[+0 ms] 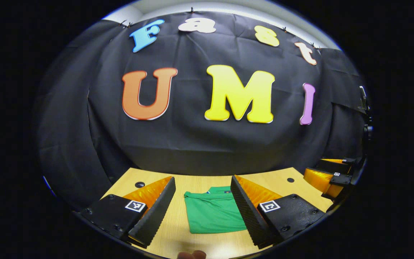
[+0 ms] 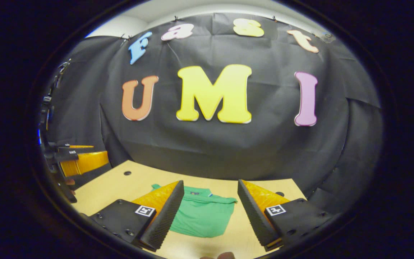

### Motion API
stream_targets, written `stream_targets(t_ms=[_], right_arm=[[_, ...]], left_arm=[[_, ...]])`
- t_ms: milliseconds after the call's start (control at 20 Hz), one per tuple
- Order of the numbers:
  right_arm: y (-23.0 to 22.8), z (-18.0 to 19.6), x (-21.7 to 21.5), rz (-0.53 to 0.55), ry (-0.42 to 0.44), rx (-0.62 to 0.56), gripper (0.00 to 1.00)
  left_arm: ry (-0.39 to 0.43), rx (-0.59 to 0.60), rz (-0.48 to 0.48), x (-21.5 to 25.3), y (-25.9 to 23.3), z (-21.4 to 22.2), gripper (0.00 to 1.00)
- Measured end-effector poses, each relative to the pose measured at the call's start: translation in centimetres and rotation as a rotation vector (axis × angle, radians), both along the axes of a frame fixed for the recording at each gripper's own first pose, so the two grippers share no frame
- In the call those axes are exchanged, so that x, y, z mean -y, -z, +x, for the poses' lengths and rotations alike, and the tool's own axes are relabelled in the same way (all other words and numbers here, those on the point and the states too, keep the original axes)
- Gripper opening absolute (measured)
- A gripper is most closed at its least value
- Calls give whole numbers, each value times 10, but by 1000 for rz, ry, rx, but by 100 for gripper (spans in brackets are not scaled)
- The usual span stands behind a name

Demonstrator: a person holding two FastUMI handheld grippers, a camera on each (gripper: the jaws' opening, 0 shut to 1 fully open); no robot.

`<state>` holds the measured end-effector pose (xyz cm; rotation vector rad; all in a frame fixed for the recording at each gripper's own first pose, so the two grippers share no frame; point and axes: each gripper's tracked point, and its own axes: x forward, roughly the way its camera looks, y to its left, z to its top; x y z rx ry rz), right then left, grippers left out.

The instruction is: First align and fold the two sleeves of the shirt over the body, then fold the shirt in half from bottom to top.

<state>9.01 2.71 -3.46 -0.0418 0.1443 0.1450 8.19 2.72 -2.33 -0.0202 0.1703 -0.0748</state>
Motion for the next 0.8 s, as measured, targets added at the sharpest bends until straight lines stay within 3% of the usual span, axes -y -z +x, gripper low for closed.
stream_targets(t_ms=[50,100,250,550,600,700,800], right_arm=[[-13,-13,-4,7,-2,42,96],[-25,-24,-6,2,4,88,89],[-39,-58,-5,-40,51,155,89],[-48,-118,-1,51,126,169,89],[-46,-125,1,58,133,163,95],[-46,-137,4,80,149,158,92],[-46,-140,8,90,166,154,95]], left_arm=[[4,26,9,4,-11,-15,99],[5,53,16,7,-21,-28,99],[15,95,-12,23,-33,-65,99],[42,124,-11,39,-42,-113,100],[43,126,-21,41,-42,-119,99],[49,123,-45,45,-42,-128,99],[40,134,-63,45,-47,-133,99]])
